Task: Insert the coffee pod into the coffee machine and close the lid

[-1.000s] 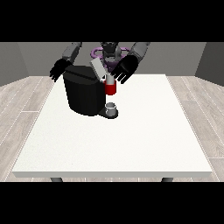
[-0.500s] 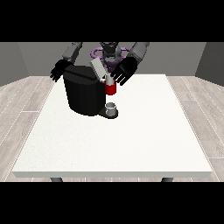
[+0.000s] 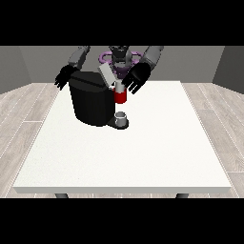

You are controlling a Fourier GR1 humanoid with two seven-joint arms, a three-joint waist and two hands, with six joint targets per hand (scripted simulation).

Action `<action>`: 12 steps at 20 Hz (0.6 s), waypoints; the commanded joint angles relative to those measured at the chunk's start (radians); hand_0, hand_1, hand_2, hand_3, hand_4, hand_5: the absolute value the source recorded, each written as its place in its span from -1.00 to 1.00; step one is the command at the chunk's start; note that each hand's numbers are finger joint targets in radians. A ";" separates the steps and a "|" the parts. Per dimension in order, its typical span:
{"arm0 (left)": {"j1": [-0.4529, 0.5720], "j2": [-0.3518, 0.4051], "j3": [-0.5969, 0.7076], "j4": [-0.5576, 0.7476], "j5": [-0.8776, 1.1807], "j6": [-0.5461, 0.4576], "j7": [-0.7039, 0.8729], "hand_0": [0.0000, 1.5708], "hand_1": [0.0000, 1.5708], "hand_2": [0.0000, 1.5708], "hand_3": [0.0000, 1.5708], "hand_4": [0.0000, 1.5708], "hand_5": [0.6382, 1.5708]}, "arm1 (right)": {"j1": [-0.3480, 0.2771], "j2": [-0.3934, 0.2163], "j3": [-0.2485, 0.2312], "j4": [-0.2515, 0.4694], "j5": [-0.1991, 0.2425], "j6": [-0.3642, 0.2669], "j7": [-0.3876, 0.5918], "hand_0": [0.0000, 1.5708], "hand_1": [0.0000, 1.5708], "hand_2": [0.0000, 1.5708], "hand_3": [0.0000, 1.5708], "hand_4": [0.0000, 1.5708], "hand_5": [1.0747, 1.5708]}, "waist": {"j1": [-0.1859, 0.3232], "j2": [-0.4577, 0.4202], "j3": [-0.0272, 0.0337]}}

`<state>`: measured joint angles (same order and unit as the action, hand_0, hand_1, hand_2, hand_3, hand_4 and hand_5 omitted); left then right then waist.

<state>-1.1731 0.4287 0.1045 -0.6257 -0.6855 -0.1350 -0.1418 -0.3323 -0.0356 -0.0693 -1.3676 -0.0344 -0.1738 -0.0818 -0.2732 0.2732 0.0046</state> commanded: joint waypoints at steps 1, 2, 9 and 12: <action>-0.029 0.036 0.008 0.019 -0.012 -0.012 0.002 0.34 0.34 0.43 0.23 -0.54 1.00 | -0.004 0.001 0.020 -0.005 0.012 0.007 -0.008 -1.00 -1.00 -1.00 -1.00 -0.40 1.00 | -0.019 0.027 -0.0044; 0.002 0.045 0.013 0.034 -0.013 -0.005 -0.016 0.37 0.37 0.43 0.23 -0.54 1.00 | 0.024 0.011 0.039 -0.041 0.029 -0.008 0.004 -1.00 -1.00 -1.00 -1.00 -0.41 1.00 | -0.027 0.008 -0.0046; 0.011 0.045 -0.040 0.025 -0.050 -0.059 -0.075 -1.00 -1.00 -1.00 -1.00 -1.00 1.00 | -0.012 -0.012 0.007 -0.022 0.001 0.004 0.024 -1.00 -1.00 -1.00 -1.00 -0.55 1.00 | -0.012 0.014 -0.0046; -0.002 0.052 -0.046 0.017 -0.061 -0.083 -0.054 -1.00 -1.00 -1.00 -1.00 -1.00 1.00 | -0.010 -0.038 -0.022 0.024 -0.015 0.029 -0.003 -1.00 -1.00 -1.00 -1.00 -0.57 1.00 | 0.009 0.016 -0.0042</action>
<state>-1.1716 0.4593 0.0691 -0.6155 -0.7297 -0.1930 -0.1783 -0.3301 -0.0564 -0.0787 -1.3581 -0.0405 -0.1610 -0.0757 -0.2706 0.2693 0.0027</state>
